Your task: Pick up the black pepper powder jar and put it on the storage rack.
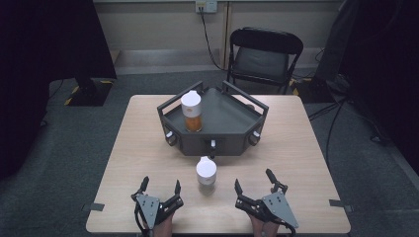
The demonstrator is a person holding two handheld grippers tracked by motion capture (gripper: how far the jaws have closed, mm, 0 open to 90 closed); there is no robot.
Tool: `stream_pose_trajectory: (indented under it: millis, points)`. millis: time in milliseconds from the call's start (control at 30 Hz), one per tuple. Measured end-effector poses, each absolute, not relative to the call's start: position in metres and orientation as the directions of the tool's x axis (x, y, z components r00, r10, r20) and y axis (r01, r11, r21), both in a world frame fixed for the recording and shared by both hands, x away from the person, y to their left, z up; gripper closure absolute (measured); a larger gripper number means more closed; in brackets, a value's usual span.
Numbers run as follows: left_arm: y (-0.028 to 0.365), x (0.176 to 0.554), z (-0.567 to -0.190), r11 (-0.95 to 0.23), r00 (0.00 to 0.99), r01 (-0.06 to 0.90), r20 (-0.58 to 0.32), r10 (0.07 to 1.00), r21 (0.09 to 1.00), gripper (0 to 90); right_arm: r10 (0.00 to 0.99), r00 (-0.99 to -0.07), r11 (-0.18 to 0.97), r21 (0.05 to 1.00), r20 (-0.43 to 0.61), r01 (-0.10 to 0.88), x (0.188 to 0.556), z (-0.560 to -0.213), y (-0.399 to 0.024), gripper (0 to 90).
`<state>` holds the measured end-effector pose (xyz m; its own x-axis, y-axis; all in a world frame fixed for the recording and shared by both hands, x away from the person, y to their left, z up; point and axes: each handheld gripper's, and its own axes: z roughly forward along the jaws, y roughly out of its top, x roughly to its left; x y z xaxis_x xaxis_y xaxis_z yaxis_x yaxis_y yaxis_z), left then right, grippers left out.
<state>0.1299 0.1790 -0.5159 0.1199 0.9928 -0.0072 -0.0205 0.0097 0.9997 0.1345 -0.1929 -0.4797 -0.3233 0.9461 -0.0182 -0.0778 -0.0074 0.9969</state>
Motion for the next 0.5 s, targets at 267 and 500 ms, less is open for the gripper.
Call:
stream_pose_trajectory:
  millis: [267,500]
  points:
    - [0.179,0.130,-0.516,0.010,0.120,-0.020,-0.007,0.993,1.000,0.2,0.929,-0.370,-0.014,0.995,-0.024,-0.099,0.138,-0.468,-0.176,0.0]
    - [0.179,0.130,-0.516,0.010,0.120,-0.021,-0.007,0.993,1.000,0.2,0.918,-0.396,-0.011,0.994,-0.032,-0.106,0.143,-0.460,-0.166,0.0]
